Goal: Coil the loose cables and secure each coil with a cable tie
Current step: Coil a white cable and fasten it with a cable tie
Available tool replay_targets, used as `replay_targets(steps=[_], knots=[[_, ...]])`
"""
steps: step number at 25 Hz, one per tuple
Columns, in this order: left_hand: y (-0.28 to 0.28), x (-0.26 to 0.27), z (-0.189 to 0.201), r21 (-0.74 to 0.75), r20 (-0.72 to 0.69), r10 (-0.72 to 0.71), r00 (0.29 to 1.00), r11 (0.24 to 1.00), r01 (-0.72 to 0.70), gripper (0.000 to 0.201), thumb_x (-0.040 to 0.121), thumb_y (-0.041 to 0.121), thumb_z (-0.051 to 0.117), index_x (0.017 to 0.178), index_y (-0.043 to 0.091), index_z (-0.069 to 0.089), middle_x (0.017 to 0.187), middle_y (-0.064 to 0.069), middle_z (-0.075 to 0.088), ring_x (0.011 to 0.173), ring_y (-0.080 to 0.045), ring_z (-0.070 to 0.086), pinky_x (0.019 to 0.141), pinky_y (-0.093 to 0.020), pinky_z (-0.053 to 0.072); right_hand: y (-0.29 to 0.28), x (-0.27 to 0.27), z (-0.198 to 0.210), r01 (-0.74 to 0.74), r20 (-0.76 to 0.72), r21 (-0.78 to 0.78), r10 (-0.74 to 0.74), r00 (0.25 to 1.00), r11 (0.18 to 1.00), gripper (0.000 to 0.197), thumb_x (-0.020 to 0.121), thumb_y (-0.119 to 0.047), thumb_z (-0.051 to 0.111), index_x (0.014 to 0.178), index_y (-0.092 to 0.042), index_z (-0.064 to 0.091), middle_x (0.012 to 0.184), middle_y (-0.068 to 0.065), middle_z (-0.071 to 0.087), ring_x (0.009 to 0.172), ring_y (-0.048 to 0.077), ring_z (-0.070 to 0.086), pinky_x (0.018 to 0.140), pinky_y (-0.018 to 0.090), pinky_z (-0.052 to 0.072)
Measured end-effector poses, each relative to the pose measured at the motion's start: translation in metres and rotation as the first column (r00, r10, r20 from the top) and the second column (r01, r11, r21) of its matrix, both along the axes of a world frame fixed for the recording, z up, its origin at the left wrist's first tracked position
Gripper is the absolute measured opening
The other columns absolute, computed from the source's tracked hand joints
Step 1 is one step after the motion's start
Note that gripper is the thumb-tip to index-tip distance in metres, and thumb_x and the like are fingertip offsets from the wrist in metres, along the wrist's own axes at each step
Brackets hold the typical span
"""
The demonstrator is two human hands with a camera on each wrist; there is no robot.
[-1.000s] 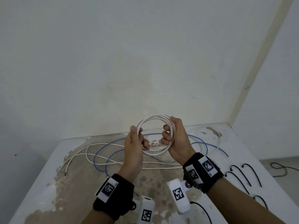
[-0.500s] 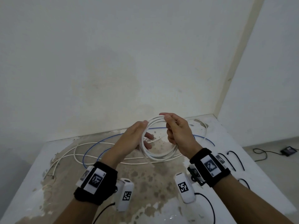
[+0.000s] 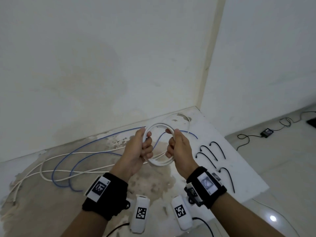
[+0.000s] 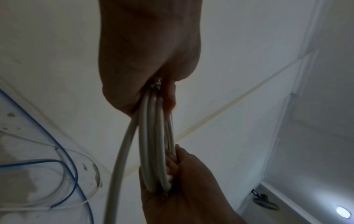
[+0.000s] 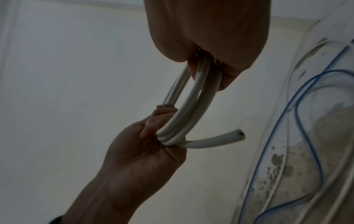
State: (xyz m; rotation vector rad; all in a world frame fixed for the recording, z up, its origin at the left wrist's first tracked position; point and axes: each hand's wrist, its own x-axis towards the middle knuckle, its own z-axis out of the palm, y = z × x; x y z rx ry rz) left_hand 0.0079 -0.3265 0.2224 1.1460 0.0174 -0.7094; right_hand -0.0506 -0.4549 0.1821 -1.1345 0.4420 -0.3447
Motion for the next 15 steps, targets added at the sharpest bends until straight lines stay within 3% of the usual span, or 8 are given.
replay_targets(steps=[2, 4, 7, 10, 12, 15], knots=[[-0.014, -0.006, -0.007, -0.012, -0.077, -0.086, 0.993, 0.996, 0.085, 0.035, 0.102, 0.031, 0.03, 0.075, 0.014, 0.047, 0.049, 0.005, 0.029, 0.036, -0.009, 0.026, 0.039, -0.023, 0.033, -0.018, -0.009, -0.012, 0.02, -0.027, -0.022, -0.021, 0.999, 1.0, 0.044, 0.109, -0.033, 0.03, 0.111, -0.004, 0.063, 0.057, -0.004, 0.024, 0.045, 0.011, 0.021, 0.042, 0.024, 0.028], [-0.027, -0.008, -0.012, 0.018, -0.078, -0.086, 0.993, 0.996, 0.088, 0.034, 0.102, 0.031, 0.031, 0.078, 0.014, 0.047, 0.049, 0.007, 0.028, 0.035, -0.007, 0.023, 0.037, -0.021, 0.029, -0.032, -0.013, -0.021, -0.012, -0.033, -0.017, 0.012, 0.999, 1.0, 0.044, 0.109, -0.033, 0.029, 0.114, -0.003, 0.061, 0.058, -0.004, 0.026, 0.046, 0.012, 0.024, 0.043, 0.025, 0.032], [-0.039, -0.005, -0.018, 0.131, 0.02, -0.037, 0.999, 0.991, 0.034, 0.036, 0.104, 0.037, 0.035, 0.078, 0.014, 0.047, 0.053, 0.007, 0.022, 0.038, -0.006, 0.017, 0.035, -0.018, 0.02, -0.053, -0.019, -0.027, -0.174, -0.044, -0.104, 0.17, 0.984, 0.979, 0.043, 0.11, -0.033, 0.027, 0.119, -0.006, 0.059, 0.062, 0.001, 0.042, 0.05, 0.016, 0.044, 0.052, 0.029, 0.046], [-0.037, -0.002, -0.024, 0.195, 0.069, -0.05, 0.996, 0.98, 0.036, 0.038, 0.101, 0.043, 0.039, 0.076, 0.015, 0.044, 0.057, 0.006, 0.018, 0.04, -0.006, 0.014, 0.034, -0.017, 0.018, -0.084, -0.028, -0.027, -0.407, -0.177, -0.276, 0.37, 0.912, 0.871, 0.042, 0.109, -0.037, 0.026, 0.124, -0.022, 0.063, 0.092, 0.004, 0.072, 0.08, 0.019, 0.069, 0.073, 0.028, 0.056], [-0.032, 0.0, -0.026, 0.251, 0.089, -0.058, 0.994, 0.967, 0.034, 0.038, 0.1, 0.045, 0.04, 0.075, 0.017, 0.041, 0.056, 0.007, 0.018, 0.041, -0.006, 0.013, 0.036, -0.018, 0.015, -0.109, -0.033, -0.033, -0.482, -0.262, -0.333, 0.411, 0.873, 0.81, 0.042, 0.108, -0.043, 0.028, 0.126, -0.03, 0.063, 0.109, 0.001, 0.074, 0.096, 0.017, 0.07, 0.08, 0.028, 0.056], [-0.023, 0.003, -0.026, 0.332, 0.106, -0.069, 0.992, 0.943, 0.03, 0.039, 0.101, 0.044, 0.039, 0.071, 0.018, 0.036, 0.055, 0.008, 0.017, 0.041, -0.008, 0.012, 0.036, -0.02, 0.014, -0.145, -0.038, -0.059, -0.534, -0.389, -0.407, 0.388, 0.836, 0.741, 0.034, 0.107, -0.039, 0.034, 0.124, -0.029, 0.062, 0.111, 0.003, 0.072, 0.092, 0.017, 0.07, 0.078, 0.024, 0.054]])
